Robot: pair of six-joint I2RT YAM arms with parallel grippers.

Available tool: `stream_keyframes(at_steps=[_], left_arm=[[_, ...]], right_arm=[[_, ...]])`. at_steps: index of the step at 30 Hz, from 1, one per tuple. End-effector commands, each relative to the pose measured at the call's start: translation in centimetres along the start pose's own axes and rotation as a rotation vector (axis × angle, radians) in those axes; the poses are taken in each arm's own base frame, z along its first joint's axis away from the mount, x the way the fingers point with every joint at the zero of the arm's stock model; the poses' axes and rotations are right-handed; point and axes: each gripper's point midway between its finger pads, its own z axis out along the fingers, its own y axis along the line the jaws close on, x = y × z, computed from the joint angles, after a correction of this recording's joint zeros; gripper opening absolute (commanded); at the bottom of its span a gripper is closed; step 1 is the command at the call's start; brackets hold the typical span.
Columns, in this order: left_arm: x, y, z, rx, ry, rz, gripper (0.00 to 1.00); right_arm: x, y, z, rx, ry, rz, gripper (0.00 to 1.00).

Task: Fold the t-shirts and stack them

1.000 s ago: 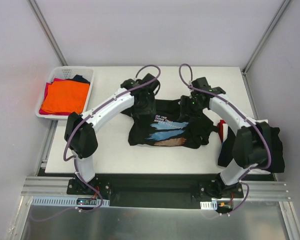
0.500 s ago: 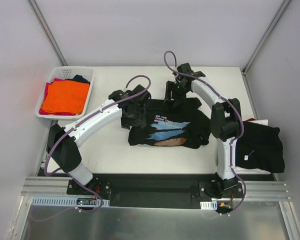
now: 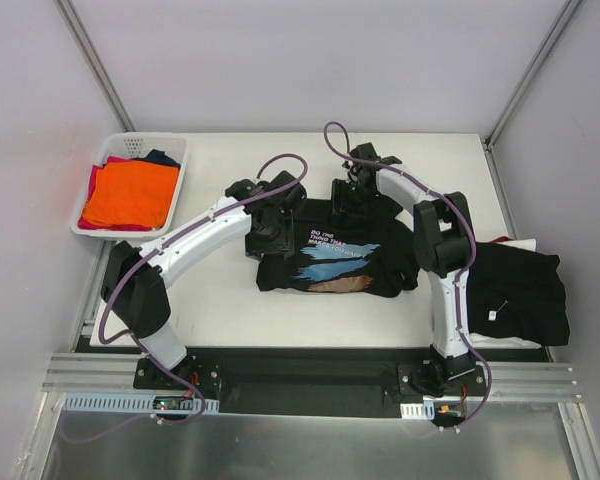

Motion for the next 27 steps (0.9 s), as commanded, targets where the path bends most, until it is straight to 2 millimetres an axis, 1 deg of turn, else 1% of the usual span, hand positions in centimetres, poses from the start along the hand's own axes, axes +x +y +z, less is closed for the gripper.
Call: stream_keyframes(at_steps=[1,2,3,4,5,6,8,9,11,12,15,16,17,18,19,20,21,22,23,24,25,26,27], left_arm=[[-0.1,-0.7,0.0,0.011,0.017,0.022,0.57],[0.0,-0.7,0.0,0.01,0.021,0.021,0.58],[0.2,-0.5,0.0,0.006,0.023,0.023,0.58],[0.3,-0.3,-0.2,0.005,0.018,0.021,0.58],[0.3,0.0,-0.2,0.0,0.015,0.02,0.58],[0.8,0.4,0.0,-0.012,0.023,0.02,0.58],[1.1,0.9,-0.1,-0.017,0.022,0.013,0.58],[1.7,1.2,0.1,-0.027,0.031,0.01,0.58],[2.1,1.4,0.2,-0.027,0.04,0.004,0.58],[2.4,1.6,0.3,-0.03,0.05,0.0,0.58],[2.7,1.6,0.3,-0.028,0.056,-0.004,0.59],[2.7,1.6,0.3,-0.027,0.057,-0.007,0.58],[2.7,1.5,0.3,-0.028,0.058,-0.012,0.59],[2.9,1.5,0.4,-0.03,0.064,-0.011,0.59],[3.1,1.5,0.5,-0.03,0.068,-0.011,0.59],[3.3,1.5,0.6,-0.03,0.071,-0.015,0.59],[3.5,1.4,0.6,-0.031,0.076,-0.012,0.59],[3.6,1.3,0.6,-0.03,0.079,-0.01,0.59],[3.8,1.4,0.7,-0.031,0.082,-0.01,0.59],[3.8,1.3,0.6,-0.03,0.081,-0.008,0.59],[3.9,1.3,0.5,-0.028,0.082,-0.007,0.59],[4.0,1.2,0.6,-0.026,0.082,-0.009,0.59],[4.1,1.2,0.6,-0.026,0.084,-0.009,0.59]], right_arm=[[-1.4,1.8,-2.2,-0.053,-0.07,-0.017,0.49],[-1.4,2.0,-2.1,-0.056,-0.073,-0.021,0.44],[-1.5,2.1,-2.1,-0.06,-0.076,-0.015,0.36],[-1.6,2.2,-2.0,-0.064,-0.078,-0.01,0.17],[-1.9,2.5,-2.0,-0.07,-0.089,-0.01,0.11],[-2.1,2.6,-2.1,-0.071,-0.095,-0.01,0.07],[-2.9,2.7,-2.2,-0.066,-0.114,-0.007,0.06],[-3.9,3.4,-2.8,-0.075,-0.14,-0.017,0.05],[-4.6,3.4,-3.0,-0.061,-0.148,-0.013,0.04],[-6.1,4.2,-4.2,-0.075,-0.192,-0.025,0.04],[-8.1,4.1,-5.3,-0.051,-0.248,-0.001,0.01],[-9.5,4.5,-6.3,-0.05,-0.294,0.006,0.01],[-10.1,4.6,-6.6,-0.051,-0.312,0.023,0.01],[-10.8,4.0,-6.5,-0.047,-0.32,0.043,0.01],[-11.9,4.6,-7.2,-0.065,-0.351,0.043,0.01],[-12.3,4.5,-7.2,-0.071,-0.351,0.061,0.01],[-12.7,3.7,-5.9,-0.064,-0.334,0.081,0.03],[-13.1,4.1,-6.1,-0.085,-0.336,0.081,0.05],[-13.2,3.8,-5.5,-0.093,-0.322,0.098,0.1],[-13.2,3.0,-4.7,-0.089,-0.305,0.125,0.32],[-13.1,2.7,-4.4,-0.085,-0.298,0.132,0.45],[-12.6,2.1,-3.9,-0.07,-0.279,0.142,0.57],[-12.4,1.5,-3.8,-0.056,-0.274,0.142,0.67]])
